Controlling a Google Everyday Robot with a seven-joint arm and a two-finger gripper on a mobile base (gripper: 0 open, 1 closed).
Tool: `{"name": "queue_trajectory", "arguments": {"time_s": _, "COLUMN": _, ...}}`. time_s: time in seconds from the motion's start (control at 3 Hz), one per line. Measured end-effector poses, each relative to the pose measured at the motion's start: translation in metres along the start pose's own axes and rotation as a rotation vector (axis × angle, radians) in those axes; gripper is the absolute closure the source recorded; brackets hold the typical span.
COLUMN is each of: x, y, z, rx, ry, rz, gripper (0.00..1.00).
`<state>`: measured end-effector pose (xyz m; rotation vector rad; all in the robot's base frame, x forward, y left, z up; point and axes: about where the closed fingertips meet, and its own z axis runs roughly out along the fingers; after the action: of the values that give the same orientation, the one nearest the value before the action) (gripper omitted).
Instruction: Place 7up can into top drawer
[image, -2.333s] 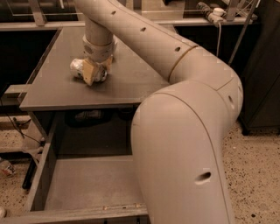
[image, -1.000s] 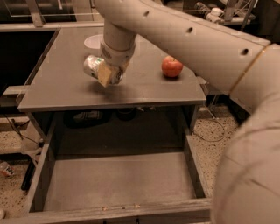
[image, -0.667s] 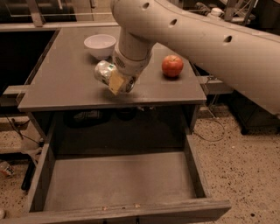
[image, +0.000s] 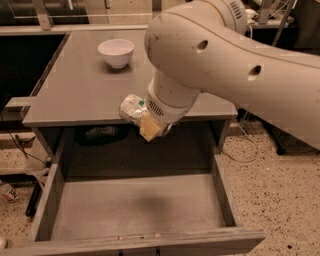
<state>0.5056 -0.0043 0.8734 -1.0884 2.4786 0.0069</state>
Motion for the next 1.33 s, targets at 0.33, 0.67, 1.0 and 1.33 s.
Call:
{"name": "queue_trajectory", "arguments": {"time_s": 0.33, "x": 0.0, "y": 0.0, "z": 0.0, "rx": 0.0, "ry": 0.0, "rz": 0.0, "gripper": 1.0}}
{"name": "queue_trajectory", "arguments": {"time_s": 0.67, "x": 0.012, "y": 0.007, "z": 0.002, "rx": 0.006, "ry": 0.011, "rz": 0.032, "gripper": 1.0}}
{"name": "queue_trajectory", "arguments": {"time_s": 1.0, "x": 0.045, "y": 0.035, "z": 0.029, "rx": -0.061, "ry": 0.069, "rz": 0.122, "gripper": 1.0}}
{"name": "queue_trajectory", "arguments": {"time_s": 1.33, "x": 0.074, "y": 0.062, "z": 0.069, "rx": -0.138, "ry": 0.136, "rz": 0.185, "gripper": 1.0}}
